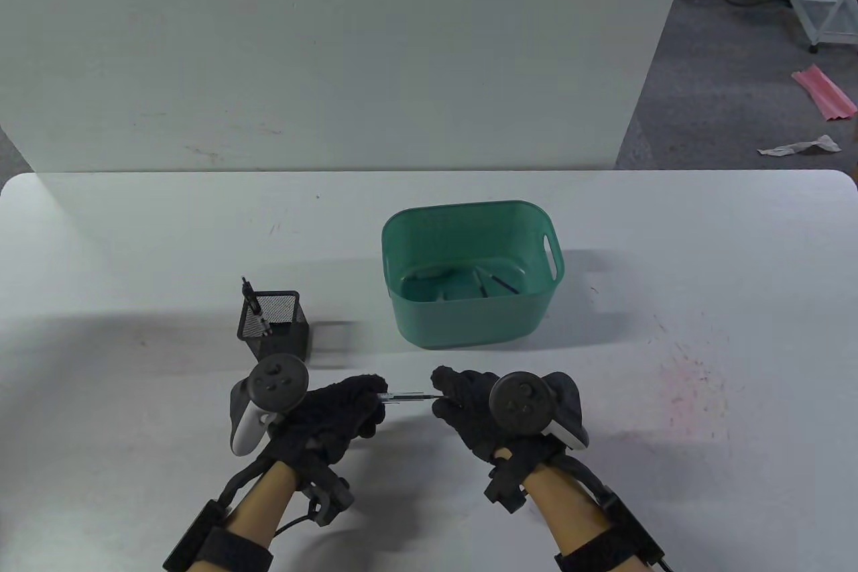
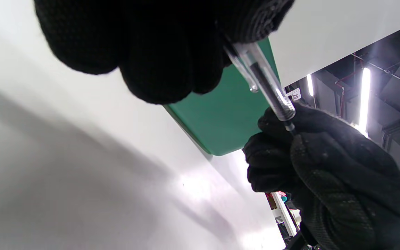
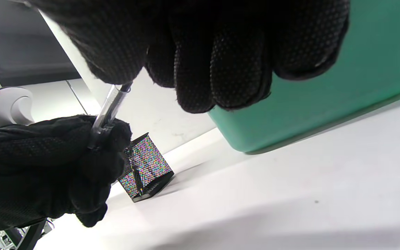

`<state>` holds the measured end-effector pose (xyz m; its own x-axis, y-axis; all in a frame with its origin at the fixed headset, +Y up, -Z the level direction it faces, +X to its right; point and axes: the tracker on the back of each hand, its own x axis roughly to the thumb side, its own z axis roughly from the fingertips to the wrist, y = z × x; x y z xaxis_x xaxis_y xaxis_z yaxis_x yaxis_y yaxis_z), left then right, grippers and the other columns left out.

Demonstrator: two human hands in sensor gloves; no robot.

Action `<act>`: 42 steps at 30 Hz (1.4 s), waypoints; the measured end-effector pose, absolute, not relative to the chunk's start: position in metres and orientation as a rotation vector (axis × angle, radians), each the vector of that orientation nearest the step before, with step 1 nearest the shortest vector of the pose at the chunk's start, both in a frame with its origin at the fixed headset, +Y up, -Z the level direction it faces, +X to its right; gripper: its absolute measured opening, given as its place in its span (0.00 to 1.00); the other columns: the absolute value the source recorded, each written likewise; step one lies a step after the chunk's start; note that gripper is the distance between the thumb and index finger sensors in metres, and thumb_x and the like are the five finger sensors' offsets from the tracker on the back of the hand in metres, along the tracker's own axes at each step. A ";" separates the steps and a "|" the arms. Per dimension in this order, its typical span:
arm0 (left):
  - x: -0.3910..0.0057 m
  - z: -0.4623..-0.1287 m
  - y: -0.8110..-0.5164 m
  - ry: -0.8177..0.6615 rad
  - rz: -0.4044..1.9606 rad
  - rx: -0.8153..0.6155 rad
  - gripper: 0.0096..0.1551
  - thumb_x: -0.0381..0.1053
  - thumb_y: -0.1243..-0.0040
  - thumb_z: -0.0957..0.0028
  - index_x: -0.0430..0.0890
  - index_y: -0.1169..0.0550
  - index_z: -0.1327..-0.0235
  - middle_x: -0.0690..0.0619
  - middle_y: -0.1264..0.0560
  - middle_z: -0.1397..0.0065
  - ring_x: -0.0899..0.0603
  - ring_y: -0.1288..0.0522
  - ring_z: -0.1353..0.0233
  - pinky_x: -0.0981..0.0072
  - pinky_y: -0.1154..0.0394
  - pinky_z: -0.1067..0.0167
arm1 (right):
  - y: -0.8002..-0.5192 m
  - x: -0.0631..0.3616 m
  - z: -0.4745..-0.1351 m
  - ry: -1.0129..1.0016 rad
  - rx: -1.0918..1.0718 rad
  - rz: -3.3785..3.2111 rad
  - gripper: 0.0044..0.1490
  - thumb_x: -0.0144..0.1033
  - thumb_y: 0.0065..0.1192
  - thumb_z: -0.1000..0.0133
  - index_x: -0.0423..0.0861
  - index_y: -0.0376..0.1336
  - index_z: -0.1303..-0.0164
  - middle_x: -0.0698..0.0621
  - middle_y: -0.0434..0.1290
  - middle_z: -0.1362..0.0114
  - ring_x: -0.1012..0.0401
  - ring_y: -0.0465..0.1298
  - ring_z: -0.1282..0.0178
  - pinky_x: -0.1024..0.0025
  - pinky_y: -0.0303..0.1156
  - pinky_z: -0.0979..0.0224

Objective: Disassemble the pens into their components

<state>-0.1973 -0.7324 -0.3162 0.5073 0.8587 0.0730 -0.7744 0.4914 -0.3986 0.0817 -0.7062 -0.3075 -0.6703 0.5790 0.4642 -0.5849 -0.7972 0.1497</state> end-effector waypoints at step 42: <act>-0.227 -0.329 -0.739 -0.140 0.988 -0.268 0.26 0.53 0.43 0.43 0.53 0.26 0.31 0.47 0.19 0.35 0.45 0.13 0.44 0.44 0.19 0.43 | -0.635 0.139 -0.377 -0.355 -0.166 2.408 0.25 0.42 0.61 0.36 0.41 0.69 0.35 0.43 0.79 0.44 0.51 0.79 0.51 0.47 0.75 0.42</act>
<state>-0.2270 -0.7386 -0.3285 0.5447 0.8386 -0.0049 -0.8044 0.5208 -0.2857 0.1395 -0.6350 -0.3773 -0.7551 0.6551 -0.0242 -0.6203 -0.7260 -0.2970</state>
